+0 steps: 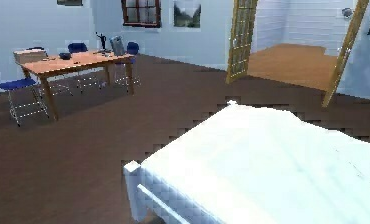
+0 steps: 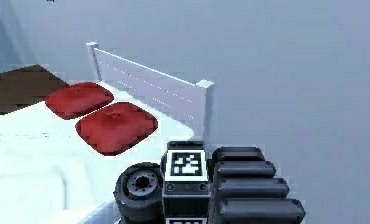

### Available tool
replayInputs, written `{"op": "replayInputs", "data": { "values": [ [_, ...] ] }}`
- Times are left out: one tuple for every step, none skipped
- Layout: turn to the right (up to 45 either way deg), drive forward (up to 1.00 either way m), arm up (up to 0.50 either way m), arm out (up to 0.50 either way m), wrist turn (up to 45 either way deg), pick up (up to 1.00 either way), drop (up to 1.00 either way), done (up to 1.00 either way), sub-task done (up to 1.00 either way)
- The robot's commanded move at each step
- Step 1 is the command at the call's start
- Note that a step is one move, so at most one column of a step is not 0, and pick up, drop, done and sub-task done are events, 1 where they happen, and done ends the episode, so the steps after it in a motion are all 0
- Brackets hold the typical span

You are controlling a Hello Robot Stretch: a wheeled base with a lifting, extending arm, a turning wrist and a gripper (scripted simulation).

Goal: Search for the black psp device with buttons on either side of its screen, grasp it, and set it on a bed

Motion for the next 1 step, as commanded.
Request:
{"op": "replayInputs", "data": {
  "values": [
    [45.0,0.0,0.0,0.0,0.0,0.0,0.0,0.0,0.0]
  ]
}}
